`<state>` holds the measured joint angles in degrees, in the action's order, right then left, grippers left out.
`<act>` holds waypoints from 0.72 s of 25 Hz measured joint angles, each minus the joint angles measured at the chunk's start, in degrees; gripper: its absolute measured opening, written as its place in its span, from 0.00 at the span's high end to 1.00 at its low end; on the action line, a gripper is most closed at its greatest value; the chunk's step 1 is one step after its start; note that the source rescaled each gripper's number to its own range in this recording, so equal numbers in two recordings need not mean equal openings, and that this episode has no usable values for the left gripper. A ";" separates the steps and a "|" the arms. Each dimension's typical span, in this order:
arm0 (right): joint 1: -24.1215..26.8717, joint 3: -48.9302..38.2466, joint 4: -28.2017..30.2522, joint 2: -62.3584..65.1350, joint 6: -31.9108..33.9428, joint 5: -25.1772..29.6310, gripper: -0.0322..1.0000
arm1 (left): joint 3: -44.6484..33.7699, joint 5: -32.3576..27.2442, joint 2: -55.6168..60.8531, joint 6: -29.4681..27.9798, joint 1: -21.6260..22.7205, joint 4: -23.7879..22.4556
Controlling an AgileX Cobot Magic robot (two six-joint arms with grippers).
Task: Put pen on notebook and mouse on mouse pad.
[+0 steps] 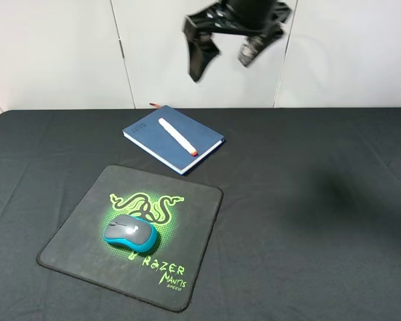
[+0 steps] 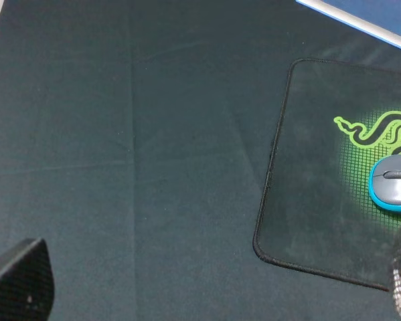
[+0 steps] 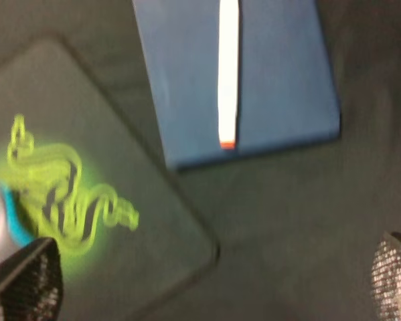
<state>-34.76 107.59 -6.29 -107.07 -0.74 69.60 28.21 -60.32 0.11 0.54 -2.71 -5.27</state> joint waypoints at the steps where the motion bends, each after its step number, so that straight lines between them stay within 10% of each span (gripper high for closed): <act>1: 0.00 -3.58 0.00 2.31 0.00 0.09 0.00 | 0.00 0.00 0.00 0.00 0.00 0.00; 18: 0.00 -46.58 0.06 39.15 2.37 0.05 0.00 | 0.00 0.00 0.00 0.00 0.00 0.00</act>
<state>-34.76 61.02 -6.22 -67.92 1.63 69.65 28.21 -60.32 0.11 0.54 -2.71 -5.27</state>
